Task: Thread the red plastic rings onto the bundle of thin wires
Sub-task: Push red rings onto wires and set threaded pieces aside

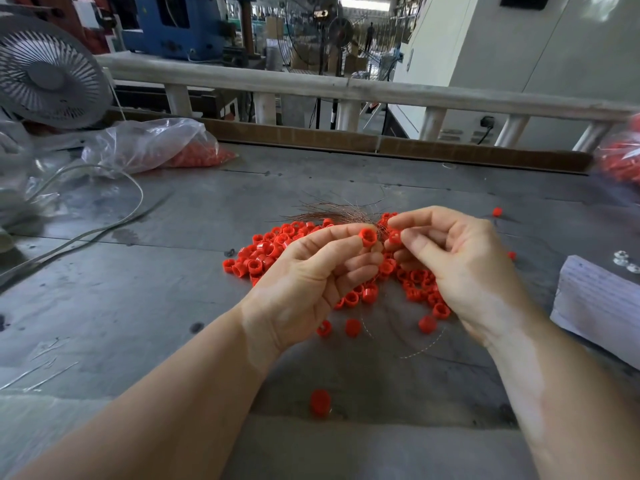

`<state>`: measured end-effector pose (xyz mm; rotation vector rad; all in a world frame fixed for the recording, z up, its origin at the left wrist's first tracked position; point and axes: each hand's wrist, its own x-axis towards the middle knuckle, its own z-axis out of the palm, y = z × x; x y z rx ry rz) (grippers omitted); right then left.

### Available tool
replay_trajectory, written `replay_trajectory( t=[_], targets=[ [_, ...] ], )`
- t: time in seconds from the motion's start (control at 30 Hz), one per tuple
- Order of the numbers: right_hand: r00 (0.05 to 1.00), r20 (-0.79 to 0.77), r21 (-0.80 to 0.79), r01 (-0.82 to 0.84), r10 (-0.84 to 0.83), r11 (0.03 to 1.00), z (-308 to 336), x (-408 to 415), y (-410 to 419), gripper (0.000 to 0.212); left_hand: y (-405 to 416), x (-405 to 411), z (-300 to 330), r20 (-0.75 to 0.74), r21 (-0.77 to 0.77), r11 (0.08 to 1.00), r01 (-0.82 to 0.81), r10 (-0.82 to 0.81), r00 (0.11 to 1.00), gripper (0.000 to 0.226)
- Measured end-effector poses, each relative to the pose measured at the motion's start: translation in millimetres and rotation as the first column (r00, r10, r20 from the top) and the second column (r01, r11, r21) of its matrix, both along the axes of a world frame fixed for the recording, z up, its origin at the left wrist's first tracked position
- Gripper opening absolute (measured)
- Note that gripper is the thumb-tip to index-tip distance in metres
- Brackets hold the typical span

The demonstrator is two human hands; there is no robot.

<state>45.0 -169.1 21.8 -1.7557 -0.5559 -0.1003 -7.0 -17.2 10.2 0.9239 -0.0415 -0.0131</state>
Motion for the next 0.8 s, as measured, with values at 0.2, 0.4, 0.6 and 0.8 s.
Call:
replay_trajectory(
  t=[0.2, 0.4, 0.6, 0.8],
  targets=[
    [0.999, -0.007, 0.064, -0.031, 0.032, 0.997, -0.5, -0.9, 1.9, 0.027, -1.2, 1.2, -1.1, -0.062, -0.022, 0.999, -0.030, 0.029, 0.998, 0.021],
    [0.999, -0.002, 0.086, -0.047, 0.047, 0.995, -1.5, -2.1, 5.8, 0.029, -1.2, 0.7, -1.0, -0.074, -0.013, 1.000, -0.018, 0.017, 0.997, 0.022],
    [0.997, -0.029, 0.145, -0.069, 0.074, 0.987, -2.3, -2.6, 7.3, 0.028, -1.4, 0.8, -1.5, -0.076, -0.025, 1.000, -0.010, 0.008, 0.997, 0.021],
    [0.984, -0.116, 0.233, -0.104, 0.134, 0.967, -2.5, -2.3, 7.2, 0.029, -1.4, 0.8, -0.6, -0.082, -0.033, 0.999, -0.005, 0.002, 0.997, 0.022]
  ],
)
